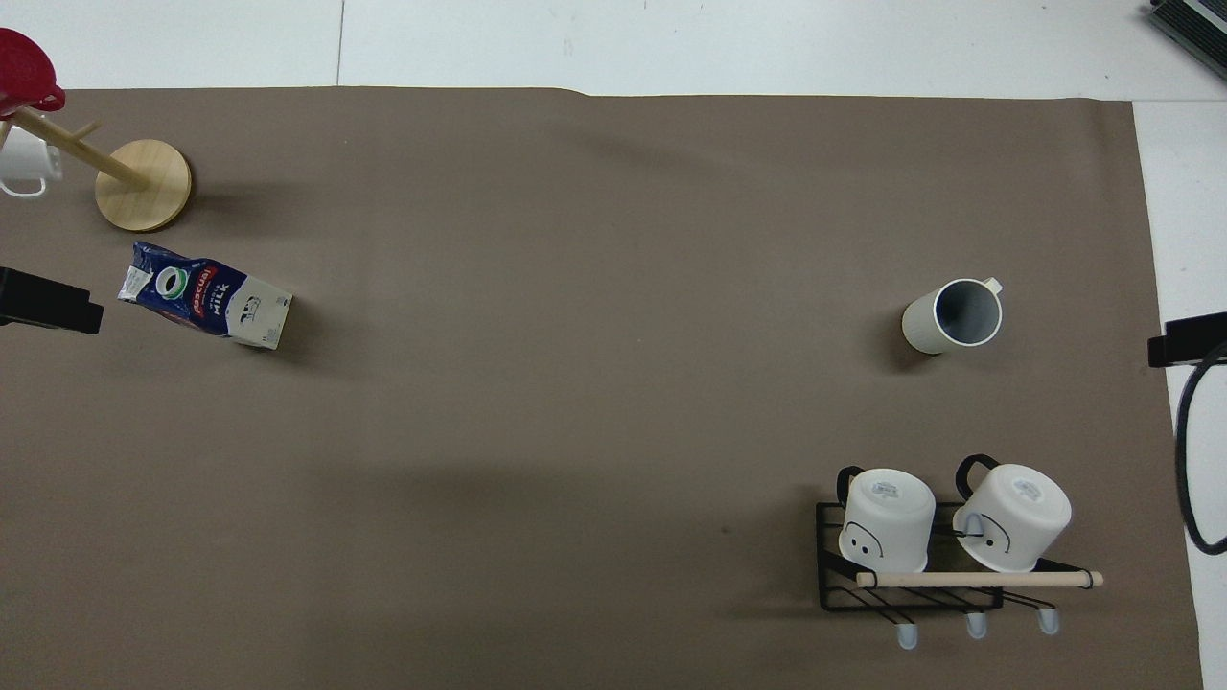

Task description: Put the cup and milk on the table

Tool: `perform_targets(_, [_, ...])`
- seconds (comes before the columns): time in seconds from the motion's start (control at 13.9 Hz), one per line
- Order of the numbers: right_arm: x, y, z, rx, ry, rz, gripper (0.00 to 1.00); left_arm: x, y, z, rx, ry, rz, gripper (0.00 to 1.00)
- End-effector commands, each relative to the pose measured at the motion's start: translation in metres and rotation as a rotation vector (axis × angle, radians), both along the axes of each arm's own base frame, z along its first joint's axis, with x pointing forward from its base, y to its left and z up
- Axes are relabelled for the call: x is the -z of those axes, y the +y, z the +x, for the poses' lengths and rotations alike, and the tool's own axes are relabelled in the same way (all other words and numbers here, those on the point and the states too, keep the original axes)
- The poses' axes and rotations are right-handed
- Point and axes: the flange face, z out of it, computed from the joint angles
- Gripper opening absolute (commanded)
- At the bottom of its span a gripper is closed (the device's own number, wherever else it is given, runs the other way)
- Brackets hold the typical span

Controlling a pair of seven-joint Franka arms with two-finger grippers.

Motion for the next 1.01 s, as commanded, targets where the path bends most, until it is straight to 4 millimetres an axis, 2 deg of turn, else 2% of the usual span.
perform_targets(0.0, [0.0,0.0,-0.001,-0.02,-0.009,-0.008,1.0,-0.001,0.002,-0.01,-0.006,-0.003,-0.021,1.0])
perform_targets(0.72, [-0.006,-0.001,-0.005,-0.028,-0.016,-0.006,1.0,-0.002,0.003,-0.009,0.002,-0.005,-0.02,1.0])
perform_targets(0.87, [-0.006,-0.001,-0.013,-0.05,-0.012,-0.002,1.0,-0.002,0.003,-0.009,0.002,-0.005,-0.02,1.0])
perform_targets(0.94, [0.0,-0.003,-0.016,-0.051,-0.006,-0.001,1.0,-0.001,0.002,-0.01,0.003,0.0,-0.019,1.0])
